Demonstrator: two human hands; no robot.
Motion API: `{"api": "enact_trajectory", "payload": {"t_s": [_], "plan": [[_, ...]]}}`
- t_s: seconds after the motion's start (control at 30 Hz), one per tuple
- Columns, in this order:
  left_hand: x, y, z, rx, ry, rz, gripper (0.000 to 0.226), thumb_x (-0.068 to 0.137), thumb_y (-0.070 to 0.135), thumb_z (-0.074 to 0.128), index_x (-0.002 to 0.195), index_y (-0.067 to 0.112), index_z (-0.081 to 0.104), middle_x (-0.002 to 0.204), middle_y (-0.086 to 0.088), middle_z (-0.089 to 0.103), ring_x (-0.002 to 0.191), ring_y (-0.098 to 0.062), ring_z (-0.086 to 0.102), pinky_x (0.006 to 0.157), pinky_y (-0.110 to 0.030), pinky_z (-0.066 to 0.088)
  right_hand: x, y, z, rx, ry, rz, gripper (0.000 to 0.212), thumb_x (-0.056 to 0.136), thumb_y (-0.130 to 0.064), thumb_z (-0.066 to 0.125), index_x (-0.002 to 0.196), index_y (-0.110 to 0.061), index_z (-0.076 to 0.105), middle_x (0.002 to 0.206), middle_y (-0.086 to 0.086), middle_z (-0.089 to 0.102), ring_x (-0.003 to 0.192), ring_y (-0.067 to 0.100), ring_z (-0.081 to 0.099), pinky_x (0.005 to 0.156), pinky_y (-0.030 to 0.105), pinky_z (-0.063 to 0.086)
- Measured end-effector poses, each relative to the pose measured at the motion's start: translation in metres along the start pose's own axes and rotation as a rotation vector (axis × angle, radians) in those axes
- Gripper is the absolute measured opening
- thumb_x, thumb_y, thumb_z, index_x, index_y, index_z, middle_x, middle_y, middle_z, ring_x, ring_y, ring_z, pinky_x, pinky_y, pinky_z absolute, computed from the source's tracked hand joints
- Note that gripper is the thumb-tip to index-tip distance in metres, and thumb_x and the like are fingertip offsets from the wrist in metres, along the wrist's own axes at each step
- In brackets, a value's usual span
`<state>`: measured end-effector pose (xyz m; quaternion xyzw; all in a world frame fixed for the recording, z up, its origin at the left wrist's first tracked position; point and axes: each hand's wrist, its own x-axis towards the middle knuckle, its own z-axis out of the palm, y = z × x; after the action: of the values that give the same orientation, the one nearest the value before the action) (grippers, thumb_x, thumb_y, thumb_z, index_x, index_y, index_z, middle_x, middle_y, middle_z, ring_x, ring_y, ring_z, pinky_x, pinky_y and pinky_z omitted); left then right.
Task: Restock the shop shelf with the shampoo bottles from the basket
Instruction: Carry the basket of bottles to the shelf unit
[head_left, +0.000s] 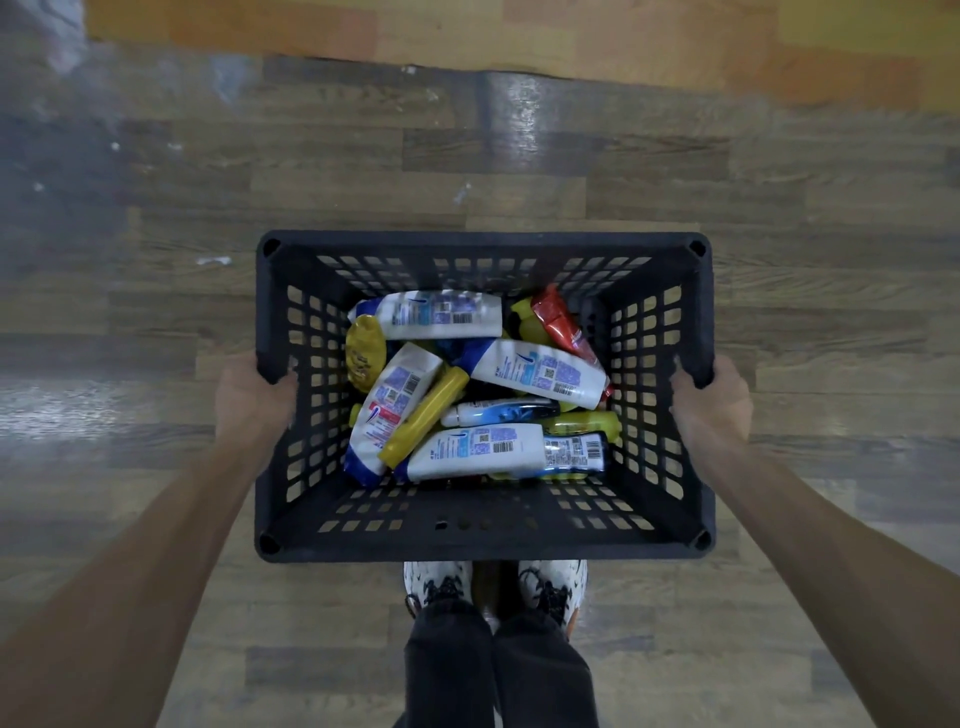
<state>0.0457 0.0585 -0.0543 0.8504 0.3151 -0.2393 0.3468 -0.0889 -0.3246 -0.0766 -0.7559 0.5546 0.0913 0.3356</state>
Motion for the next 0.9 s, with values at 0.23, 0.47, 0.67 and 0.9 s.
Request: {"api": "enact_trajectory", "payload": {"t_s": [0.23,0.47,0.67,0.9], "plan": [[0.002,-0.001,0.003,-0.150,-0.074,-0.048,0.014,0.094,0.011,0.055,0.107,0.009,0.059,0.093,-0.010,0.064,0.064,-0.013,0.062,0.063,-0.027,0.048,0.001,-0.004,-0.002,0.075,-0.062,0.034,0.011,0.096,-0.035,0.058,0.097,-0.025,0.052,0.085,-0.001,0.067,0.076,0.024,0.072,0.080,0.050,0.059],[0.001,-0.001,-0.001,-0.246,-0.184,-0.079,0.009,0.098,0.012,0.050,0.093,0.008,0.057,0.069,-0.006,0.052,0.050,-0.012,0.046,0.042,-0.018,0.045,-0.001,-0.007,-0.013,0.257,-0.203,0.065,0.013,0.100,-0.021,0.056,0.109,-0.013,0.060,0.089,0.004,0.067,0.072,0.014,0.063,0.065,0.025,0.051],[-0.005,-0.008,-0.009,-0.228,-0.193,-0.057,0.010,0.098,0.014,0.051,0.094,0.006,0.055,0.068,-0.006,0.051,0.048,-0.012,0.046,0.044,-0.023,0.043,-0.010,-0.009,-0.022,0.179,-0.222,0.083,0.015,0.099,-0.024,0.056,0.102,-0.009,0.060,0.085,0.011,0.065,0.072,0.022,0.059,0.071,0.040,0.053],[-0.049,-0.009,-0.039,-0.204,-0.183,-0.033,0.017,0.096,0.014,0.054,0.082,0.006,0.056,0.069,-0.010,0.054,0.053,-0.019,0.046,0.041,-0.021,0.045,-0.047,-0.006,-0.061,0.152,-0.209,0.064,0.020,0.100,-0.021,0.055,0.095,-0.003,0.060,0.074,0.012,0.060,0.062,0.024,0.055,0.058,0.037,0.046]]}}
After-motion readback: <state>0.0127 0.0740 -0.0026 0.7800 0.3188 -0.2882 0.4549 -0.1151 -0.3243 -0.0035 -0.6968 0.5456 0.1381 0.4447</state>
